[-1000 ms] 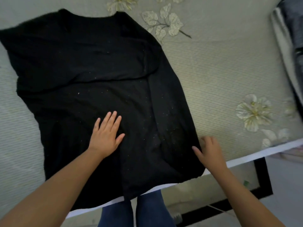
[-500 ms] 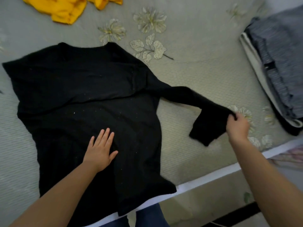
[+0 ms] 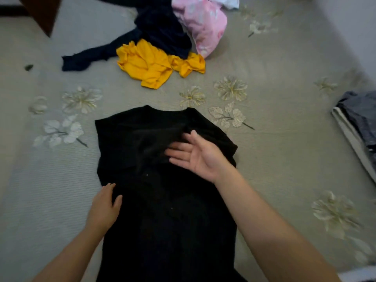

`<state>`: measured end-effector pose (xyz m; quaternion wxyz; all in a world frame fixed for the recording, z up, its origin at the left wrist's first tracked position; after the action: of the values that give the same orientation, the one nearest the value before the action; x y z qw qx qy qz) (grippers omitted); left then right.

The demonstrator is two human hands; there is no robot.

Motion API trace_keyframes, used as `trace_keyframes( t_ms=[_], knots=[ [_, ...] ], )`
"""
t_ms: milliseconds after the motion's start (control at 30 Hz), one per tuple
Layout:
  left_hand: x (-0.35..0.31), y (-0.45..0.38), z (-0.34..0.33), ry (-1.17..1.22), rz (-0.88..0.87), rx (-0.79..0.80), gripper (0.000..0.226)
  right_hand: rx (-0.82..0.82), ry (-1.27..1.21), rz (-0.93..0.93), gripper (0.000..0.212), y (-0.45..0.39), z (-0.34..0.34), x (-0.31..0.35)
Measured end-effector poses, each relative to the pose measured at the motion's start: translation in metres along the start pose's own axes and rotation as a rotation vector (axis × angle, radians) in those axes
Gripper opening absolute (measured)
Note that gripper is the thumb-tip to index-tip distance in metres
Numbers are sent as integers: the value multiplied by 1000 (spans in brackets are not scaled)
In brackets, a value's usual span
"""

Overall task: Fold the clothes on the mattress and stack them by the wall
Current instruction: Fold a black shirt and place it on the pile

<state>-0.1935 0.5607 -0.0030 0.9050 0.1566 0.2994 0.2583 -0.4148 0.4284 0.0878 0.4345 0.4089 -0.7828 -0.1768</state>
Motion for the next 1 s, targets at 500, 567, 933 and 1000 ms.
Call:
trace_keyframes(
  t_ms=[500,567,933,1000],
  knots=[
    [-14,-98,-10,-113,-258,-266,62,-459,2097,45,60,-81,129,-4],
    [-27,-113,-18,-394,-353,-227,73,-282,2313,-53,53,-85,136,-3],
    [-53,-95,-29,-493,-1003,158,15,-159,2066,102,39,-68,166,27],
    [-65,-102,-27,-274,-1025,-112,26,-407,1949,262,34,-85,158,42]
  ],
)
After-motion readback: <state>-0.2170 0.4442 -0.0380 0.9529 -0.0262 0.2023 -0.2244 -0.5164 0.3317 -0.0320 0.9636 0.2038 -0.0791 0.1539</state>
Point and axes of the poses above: each hand's wrist, its own y-axis away from the middle knuckle, its own z-axis out of the back of the hand, x = y × z, the point moved 1 cm from there along -y, towards the middle knuckle, and after that the axes turned 2 degrees about y, right-handed, at the moved point
